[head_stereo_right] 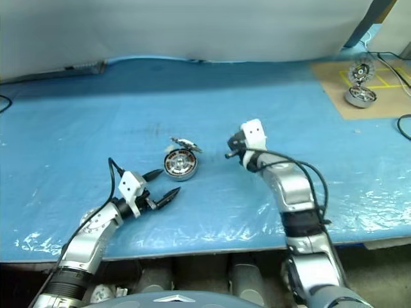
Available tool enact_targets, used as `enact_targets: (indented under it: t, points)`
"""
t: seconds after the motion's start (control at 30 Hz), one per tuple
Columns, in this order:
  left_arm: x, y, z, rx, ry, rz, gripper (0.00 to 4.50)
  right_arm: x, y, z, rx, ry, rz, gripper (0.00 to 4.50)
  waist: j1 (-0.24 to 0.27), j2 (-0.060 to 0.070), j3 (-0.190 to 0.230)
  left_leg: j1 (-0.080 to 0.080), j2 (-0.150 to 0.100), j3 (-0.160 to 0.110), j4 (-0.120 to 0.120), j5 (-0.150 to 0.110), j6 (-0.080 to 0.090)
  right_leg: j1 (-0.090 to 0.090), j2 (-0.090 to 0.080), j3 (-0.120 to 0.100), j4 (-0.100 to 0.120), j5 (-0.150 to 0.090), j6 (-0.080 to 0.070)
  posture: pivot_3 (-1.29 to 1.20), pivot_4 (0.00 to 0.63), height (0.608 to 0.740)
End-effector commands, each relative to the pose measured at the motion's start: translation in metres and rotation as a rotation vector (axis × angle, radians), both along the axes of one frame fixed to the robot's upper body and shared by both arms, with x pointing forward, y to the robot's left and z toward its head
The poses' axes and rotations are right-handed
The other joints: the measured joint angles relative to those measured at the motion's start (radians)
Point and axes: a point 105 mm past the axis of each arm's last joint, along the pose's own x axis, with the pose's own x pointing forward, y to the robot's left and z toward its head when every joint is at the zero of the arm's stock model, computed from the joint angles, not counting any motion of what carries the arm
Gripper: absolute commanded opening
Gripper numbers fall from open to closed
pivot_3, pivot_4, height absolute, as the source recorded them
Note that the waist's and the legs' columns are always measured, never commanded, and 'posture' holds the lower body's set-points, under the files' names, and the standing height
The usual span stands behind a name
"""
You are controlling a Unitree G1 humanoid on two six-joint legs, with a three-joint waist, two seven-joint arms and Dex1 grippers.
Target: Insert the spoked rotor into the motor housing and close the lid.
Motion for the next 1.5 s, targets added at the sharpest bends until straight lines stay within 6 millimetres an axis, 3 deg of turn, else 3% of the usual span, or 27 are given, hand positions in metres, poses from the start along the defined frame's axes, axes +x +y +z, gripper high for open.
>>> enact_targets:
  t: [0.03,0.2,0.47,0.67,1.03,1.13,1.37,1.5]
  points:
    - [0.001,-0.005,0.013,-0.001,-0.047,-0.012,4.5,0.009,0.014,0.022,0.155,-0.021,0.067,0.05,0.0,0.0,0.0,0.0,0.0,0.0,0.0,0.0,0.0,0.0,0.0,0.0,0.0,0.0,0.0,0.0,0.15,0.74]
    - [0.002,-0.008,0.021,-0.002,-0.059,0.0,4.5,0.012,0.038,0.028,0.281,0.069,0.175,0.05,0.003,0.0,0.0,-0.001,0.0,0.0,0.001,0.0,0.0,0.0,0.0,0.0,0.0,0.0,0.0,0.0,0.15,0.74]
    - [0.003,-0.007,0.029,-0.003,-0.063,0.039,4.5,-0.024,0.073,0.026,0.404,0.211,0.38,0.05,0.004,0.0,0.0,-0.001,0.0,0.0,0.001,0.0,0.0,0.0,0.0,-0.001,0.0,0.0,0.0,0.0,0.15,0.74]
    - [0.004,-0.01,0.036,-0.009,-0.063,0.052,4.5,-0.042,0.096,0.001,0.42,0.302,0.401,0.05,0.001,0.0,0.0,-0.001,0.0,0.0,0.001,0.0,0.0,0.0,0.0,-0.001,0.0,0.0,0.0,0.0,0.15,0.74]
    - [0.005,-0.006,0.054,0.003,-0.065,0.07,4.5,-0.039,0.1,-0.037,0.381,0.347,0.248,0.05,0.002,0.0,0.0,0.0,0.0,0.0,0.0,0.0,0.0,0.0,0.0,-0.001,0.0,0.0,0.0,0.0,0.15,0.74]
    - [0.004,-0.002,0.051,0.007,-0.057,0.078,4.5,-0.04,0.099,-0.027,0.375,0.295,0.261,0.05,0.001,0.0,0.0,0.001,0.0,0.0,0.001,0.0,0.0,0.001,0.0,-0.001,0.0,0.0,0.0,0.0,0.15,0.74]
    - [-0.002,0.012,0.039,0.015,-0.042,0.095,4.5,-0.047,0.089,0.035,0.359,0.084,0.307,0.05,0.002,0.0,0.0,0.0,0.0,0.0,0.0,0.0,0.0,0.001,0.0,-0.001,-0.001,0.0,0.0,0.0,0.15,0.74]
    - [-0.006,0.019,0.028,0.022,-0.028,0.1,4.5,-0.053,0.085,0.051,0.225,-0.026,0.316,0.05,0.002,0.0,0.0,0.001,0.0,0.0,-0.001,0.0,0.0,0.001,0.0,-0.001,-0.002,0.0,0.0,0.0,0.15,0.74]
